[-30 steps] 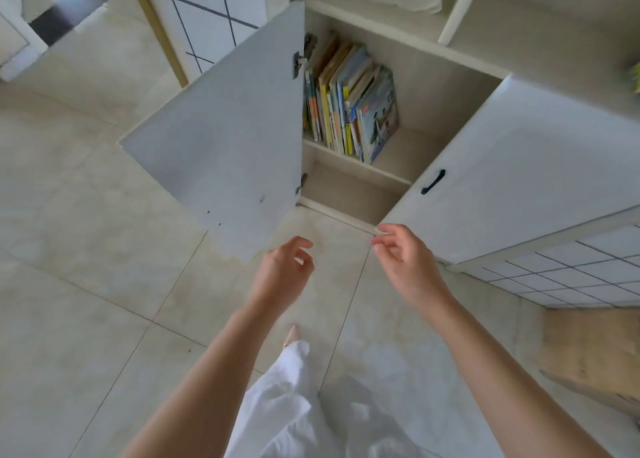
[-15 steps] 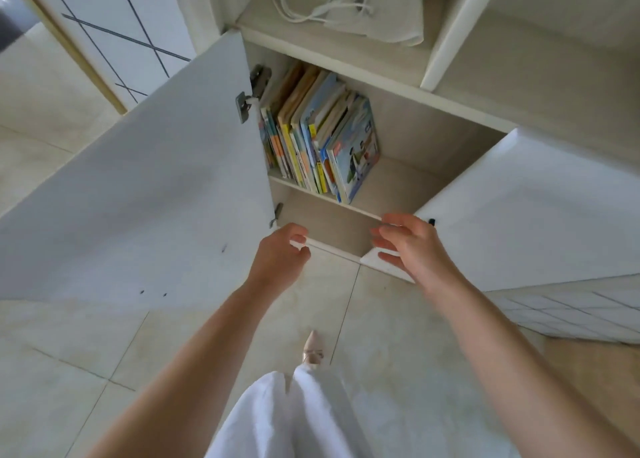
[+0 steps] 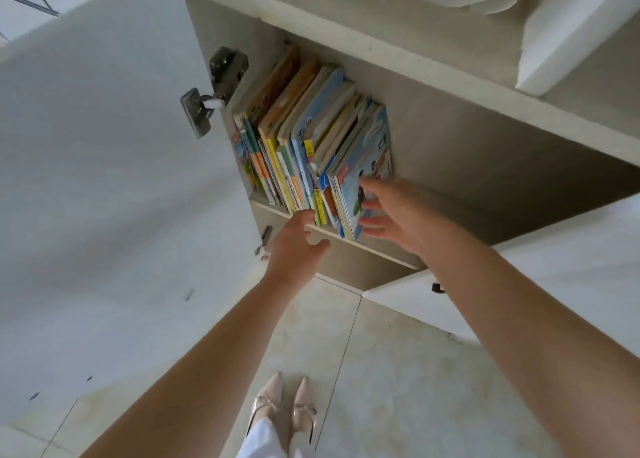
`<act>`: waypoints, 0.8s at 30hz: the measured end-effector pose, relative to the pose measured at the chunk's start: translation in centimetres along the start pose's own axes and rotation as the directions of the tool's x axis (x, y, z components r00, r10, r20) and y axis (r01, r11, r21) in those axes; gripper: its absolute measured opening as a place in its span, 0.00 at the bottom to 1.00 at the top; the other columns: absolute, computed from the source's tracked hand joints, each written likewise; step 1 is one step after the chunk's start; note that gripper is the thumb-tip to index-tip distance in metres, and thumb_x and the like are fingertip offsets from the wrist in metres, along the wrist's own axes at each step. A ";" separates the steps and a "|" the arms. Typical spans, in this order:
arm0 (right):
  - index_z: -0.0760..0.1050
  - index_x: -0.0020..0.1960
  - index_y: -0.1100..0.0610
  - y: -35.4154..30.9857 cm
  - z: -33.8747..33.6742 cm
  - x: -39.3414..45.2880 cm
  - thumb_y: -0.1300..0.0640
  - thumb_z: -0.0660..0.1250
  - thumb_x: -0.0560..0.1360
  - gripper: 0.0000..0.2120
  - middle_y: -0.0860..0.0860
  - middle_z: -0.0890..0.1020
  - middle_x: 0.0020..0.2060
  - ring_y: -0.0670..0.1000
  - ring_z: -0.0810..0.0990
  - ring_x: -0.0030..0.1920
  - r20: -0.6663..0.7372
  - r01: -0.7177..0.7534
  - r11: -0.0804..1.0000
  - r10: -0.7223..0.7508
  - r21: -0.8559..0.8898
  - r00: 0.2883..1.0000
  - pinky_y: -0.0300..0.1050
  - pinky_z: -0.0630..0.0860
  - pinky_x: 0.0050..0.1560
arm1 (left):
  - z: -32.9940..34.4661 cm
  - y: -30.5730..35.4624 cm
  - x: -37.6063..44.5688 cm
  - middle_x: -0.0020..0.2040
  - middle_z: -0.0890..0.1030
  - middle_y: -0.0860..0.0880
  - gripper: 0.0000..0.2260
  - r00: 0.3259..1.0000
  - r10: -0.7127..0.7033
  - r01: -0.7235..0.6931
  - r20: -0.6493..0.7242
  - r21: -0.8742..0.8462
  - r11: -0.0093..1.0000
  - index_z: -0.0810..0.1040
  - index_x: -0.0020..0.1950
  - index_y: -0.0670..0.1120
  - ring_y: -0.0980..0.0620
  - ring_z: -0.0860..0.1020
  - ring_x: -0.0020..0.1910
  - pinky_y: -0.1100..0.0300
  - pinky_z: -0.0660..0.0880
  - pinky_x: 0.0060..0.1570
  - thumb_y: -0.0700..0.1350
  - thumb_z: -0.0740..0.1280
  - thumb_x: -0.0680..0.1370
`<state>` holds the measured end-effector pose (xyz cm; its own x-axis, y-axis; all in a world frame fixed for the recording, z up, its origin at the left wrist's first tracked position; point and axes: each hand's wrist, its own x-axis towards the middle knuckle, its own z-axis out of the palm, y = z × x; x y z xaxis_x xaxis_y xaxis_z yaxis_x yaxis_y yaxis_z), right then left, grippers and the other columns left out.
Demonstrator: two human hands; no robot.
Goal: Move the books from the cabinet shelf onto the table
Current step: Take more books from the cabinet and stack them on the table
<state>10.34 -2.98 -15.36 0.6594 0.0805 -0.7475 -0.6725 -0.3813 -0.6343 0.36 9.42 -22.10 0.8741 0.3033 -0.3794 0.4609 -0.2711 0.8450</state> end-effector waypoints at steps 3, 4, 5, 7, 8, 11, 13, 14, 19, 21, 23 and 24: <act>0.63 0.72 0.55 -2.3 1.0 3.1 0.42 0.67 0.74 0.32 0.59 0.72 0.66 0.64 0.75 0.62 -0.003 -0.007 0.999 0.007 0.037 1.000 0.61 0.74 0.64 | 1.4 0.0 2.9 0.68 0.74 0.49 0.28 0.998 0.038 -0.039 -0.047 -0.025 0.999 0.66 0.73 0.46 0.49 0.74 0.65 0.51 0.72 0.66 0.40 0.71 0.75; 0.61 0.74 0.54 -3.1 1.4 3.9 0.41 0.68 0.74 0.34 0.60 0.69 0.69 0.65 0.72 0.65 -0.007 -0.011 0.999 0.011 0.035 1.000 0.63 0.72 0.65 | 1.8 0.0 3.6 0.68 0.74 0.49 0.29 0.997 0.045 -0.046 -0.064 -0.026 0.999 0.66 0.73 0.46 0.49 0.74 0.66 0.50 0.72 0.66 0.40 0.71 0.74; 0.59 0.75 0.53 -3.7 1.8 4.6 0.40 0.68 0.73 0.37 0.60 0.66 0.72 0.67 0.70 0.66 -0.009 -0.018 0.999 0.018 0.029 1.000 0.65 0.70 0.65 | 2.3 -0.1 4.4 0.68 0.74 0.49 0.28 0.995 0.053 -0.056 -0.079 -0.028 0.998 0.66 0.73 0.46 0.49 0.74 0.66 0.49 0.72 0.65 0.41 0.71 0.74; 0.58 0.75 0.52 -4.6 2.7 5.7 0.41 0.69 0.73 0.37 0.60 0.62 0.74 0.69 0.67 0.68 -0.005 -0.054 0.999 0.053 -0.011 0.999 0.69 0.70 0.62 | 3.2 -0.5 5.3 0.67 0.75 0.50 0.27 0.991 0.071 -0.076 -0.112 -0.044 0.996 0.67 0.70 0.47 0.48 0.76 0.63 0.48 0.75 0.62 0.41 0.72 0.74; 0.59 0.74 0.52 -4.9 3.1 6.1 0.43 0.68 0.73 0.35 0.60 0.62 0.74 0.70 0.67 0.68 0.004 -0.080 0.996 0.080 -0.049 0.997 0.71 0.71 0.60 | 3.6 -0.8 5.6 0.65 0.76 0.51 0.26 0.988 0.075 -0.083 -0.132 -0.059 0.995 0.68 0.69 0.48 0.48 0.77 0.61 0.47 0.76 0.59 0.41 0.72 0.73; 0.66 0.64 0.56 -5.6 3.9 6.8 0.51 0.66 0.74 0.21 0.63 0.69 0.66 0.70 0.70 0.65 0.036 -0.126 0.983 0.132 -0.132 0.991 0.74 0.72 0.58 | 4.4 -1.7 6.2 0.60 0.75 0.56 0.25 0.980 0.084 -0.110 -0.183 -0.137 0.984 0.67 0.65 0.50 0.49 0.78 0.58 0.46 0.79 0.54 0.41 0.73 0.72; 0.66 0.57 0.56 -6.0 3.7 7.1 0.51 0.65 0.74 0.15 0.64 0.72 0.61 0.71 0.70 0.64 0.054 -0.124 0.986 0.131 -0.108 0.990 0.76 0.70 0.58 | 4.7 -2.1 6.3 0.58 0.73 0.58 0.25 0.978 0.070 -0.109 -0.198 -0.192 0.975 0.66 0.65 0.50 0.50 0.77 0.58 0.47 0.79 0.55 0.41 0.73 0.72; 0.67 0.54 0.55 -6.2 3.5 7.2 0.49 0.66 0.74 0.15 0.64 0.72 0.58 0.72 0.70 0.64 0.069 -0.127 0.988 0.133 -0.091 0.989 0.76 0.70 0.58 | 4.8 -2.2 6.5 0.58 0.73 0.58 0.26 0.977 0.067 -0.110 -0.202 -0.211 0.971 0.66 0.66 0.50 0.50 0.77 0.59 0.47 0.78 0.56 0.41 0.73 0.72; 0.69 0.57 0.56 -6.1 3.9 7.9 0.40 0.69 0.72 0.24 0.60 0.76 0.52 0.69 0.77 0.58 0.063 -0.102 0.972 0.118 -0.210 0.991 0.73 0.75 0.54 | 5.4 -2.1 7.0 0.61 0.75 0.52 0.26 0.973 0.063 -0.128 -0.223 -0.292 0.948 0.68 0.65 0.52 0.48 0.77 0.57 0.45 0.79 0.54 0.42 0.72 0.69; 0.72 0.59 0.58 -6.0 3.9 8.2 0.42 0.70 0.69 0.26 0.61 0.79 0.54 0.68 0.80 0.52 0.054 -0.078 0.965 0.095 -0.250 0.994 0.72 0.78 0.49 | 5.5 -1.8 7.3 0.60 0.75 0.53 0.25 0.975 0.028 -0.101 -0.219 -0.334 0.937 0.68 0.63 0.53 0.49 0.77 0.56 0.44 0.79 0.54 0.43 0.71 0.68; 0.74 0.54 0.57 -6.0 3.5 8.2 0.45 0.71 0.68 0.21 0.62 0.80 0.53 0.68 0.81 0.51 0.068 -0.057 0.973 0.074 -0.226 0.995 0.72 0.78 0.48 | 5.8 -1.6 7.5 0.58 0.75 0.53 0.24 0.970 0.042 -0.121 -0.240 -0.326 0.938 0.68 0.61 0.53 0.48 0.77 0.56 0.44 0.79 0.54 0.40 0.71 0.69; 0.73 0.51 0.56 -6.0 3.2 8.1 0.46 0.71 0.67 0.19 0.62 0.79 0.52 0.68 0.80 0.51 0.072 -0.052 0.977 0.068 -0.205 0.995 0.72 0.77 0.49 | 6.0 -1.5 7.5 0.57 0.75 0.53 0.24 0.968 0.051 -0.130 -0.245 -0.319 0.939 0.67 0.62 0.52 0.48 0.77 0.56 0.44 0.79 0.54 0.38 0.71 0.69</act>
<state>18.67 2.88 -18.26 0.5862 0.1205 -0.8011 -0.6226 -0.5657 -0.5407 7.16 6.64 -28.47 0.8320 0.5039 -0.2320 0.2701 -0.0027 0.9628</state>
